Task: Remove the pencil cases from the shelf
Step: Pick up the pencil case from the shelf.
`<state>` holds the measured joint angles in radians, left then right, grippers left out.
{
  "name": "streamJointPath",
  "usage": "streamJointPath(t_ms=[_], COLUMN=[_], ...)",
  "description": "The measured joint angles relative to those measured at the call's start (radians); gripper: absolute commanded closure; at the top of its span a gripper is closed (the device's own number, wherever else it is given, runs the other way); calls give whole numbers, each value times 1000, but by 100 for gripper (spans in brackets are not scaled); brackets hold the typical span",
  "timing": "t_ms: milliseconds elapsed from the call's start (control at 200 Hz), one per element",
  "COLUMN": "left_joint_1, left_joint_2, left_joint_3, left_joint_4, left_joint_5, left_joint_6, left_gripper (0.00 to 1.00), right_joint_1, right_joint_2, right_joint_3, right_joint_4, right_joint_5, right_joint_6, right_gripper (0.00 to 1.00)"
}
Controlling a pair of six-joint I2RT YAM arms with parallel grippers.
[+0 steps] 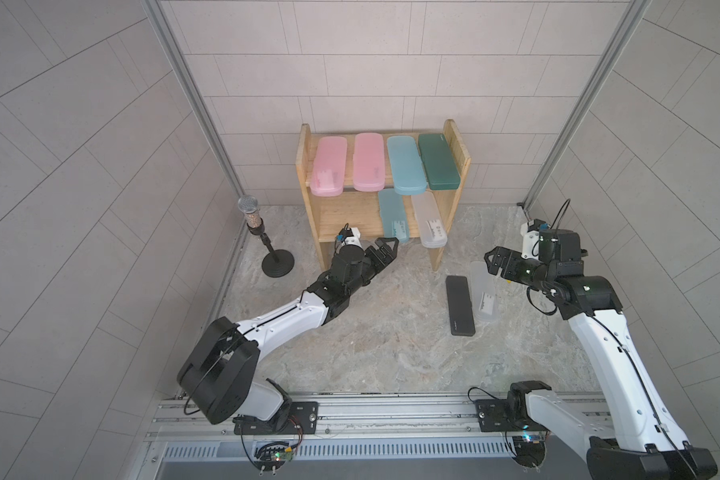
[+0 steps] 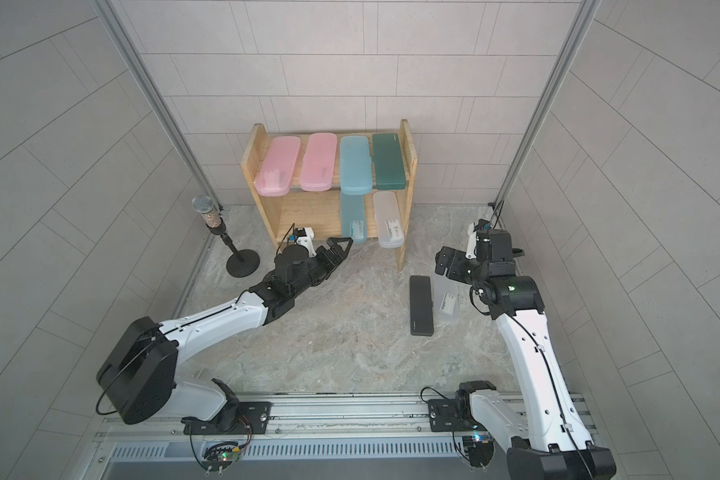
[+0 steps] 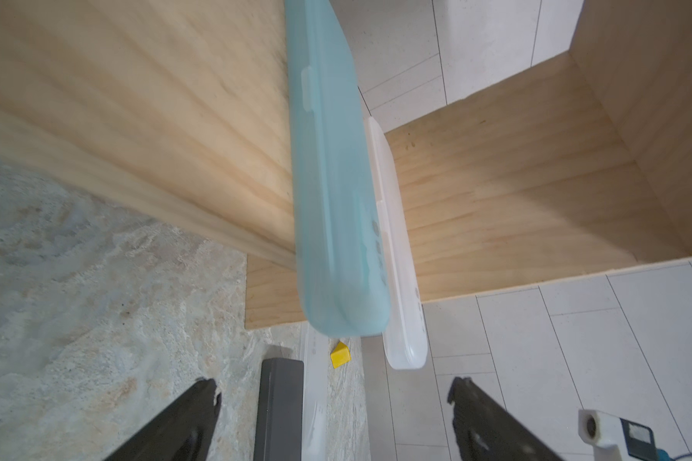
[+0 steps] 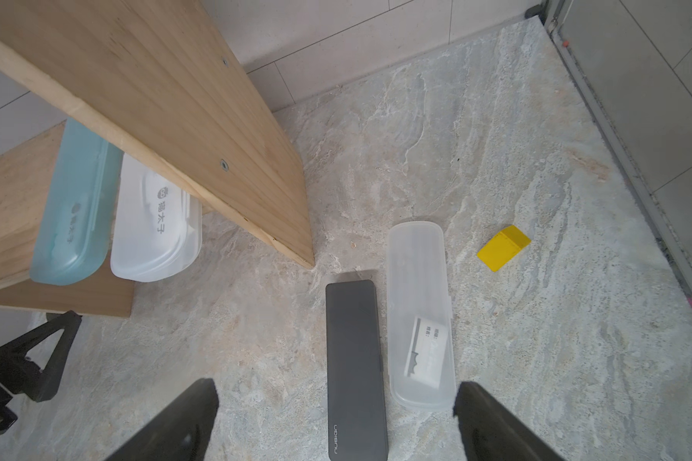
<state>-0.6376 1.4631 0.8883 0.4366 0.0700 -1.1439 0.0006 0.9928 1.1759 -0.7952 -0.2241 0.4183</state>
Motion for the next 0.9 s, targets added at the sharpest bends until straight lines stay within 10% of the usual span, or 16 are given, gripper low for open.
streamJointPath(t_ms=[435, 901], left_joint_1=[42, 42], left_joint_2=[131, 143], left_joint_3=[138, 125], left_joint_4=[5, 59], left_joint_5=[68, 105], left_joint_6=[-45, -85], left_gripper=[10, 44], right_joint_1=[-55, -55], right_joint_2=[14, 35], right_joint_3=[12, 21], right_joint_4=[-49, -55], right_joint_5=[-39, -46], right_joint_6=[-53, -68], right_gripper=[2, 2])
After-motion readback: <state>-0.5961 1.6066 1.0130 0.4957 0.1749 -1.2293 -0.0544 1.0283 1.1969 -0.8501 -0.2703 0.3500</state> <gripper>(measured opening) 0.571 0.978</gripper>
